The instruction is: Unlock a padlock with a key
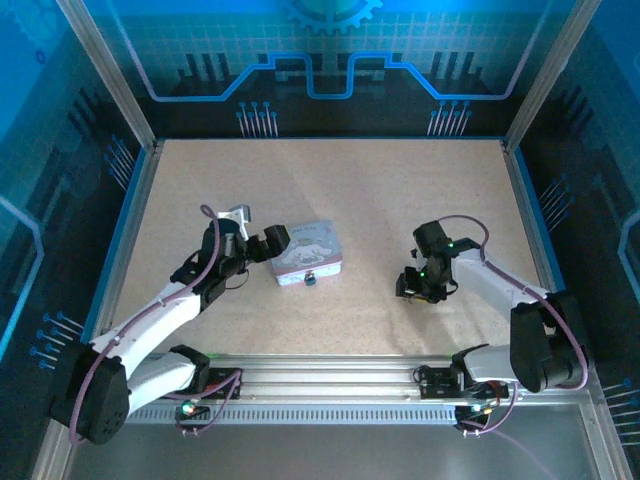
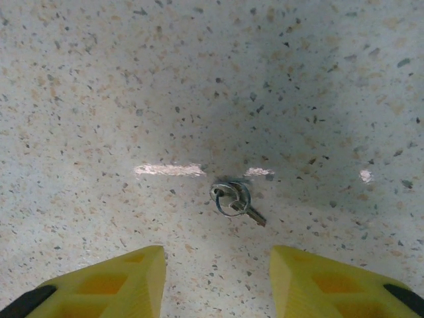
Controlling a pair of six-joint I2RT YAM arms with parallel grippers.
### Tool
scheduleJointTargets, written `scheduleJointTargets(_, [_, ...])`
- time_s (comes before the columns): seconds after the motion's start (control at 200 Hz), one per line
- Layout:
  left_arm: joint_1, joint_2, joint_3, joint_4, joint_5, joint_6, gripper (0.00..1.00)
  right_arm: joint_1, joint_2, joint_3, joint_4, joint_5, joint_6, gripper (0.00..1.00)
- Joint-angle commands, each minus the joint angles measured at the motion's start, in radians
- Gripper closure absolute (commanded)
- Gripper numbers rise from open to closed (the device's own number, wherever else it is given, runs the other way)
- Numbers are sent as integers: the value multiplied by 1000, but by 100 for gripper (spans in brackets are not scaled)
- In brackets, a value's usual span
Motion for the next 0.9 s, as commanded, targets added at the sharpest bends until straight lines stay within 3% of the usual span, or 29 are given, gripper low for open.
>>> scheduleJointTargets(0.0, [-6,-11,1,29,-26,-14,1,11,14,-20,2,22,46,56])
scheduleJointTargets(0.895, [-6,-27,-3,9,-42,-10,1,14,125,-23,83,41,53,74])
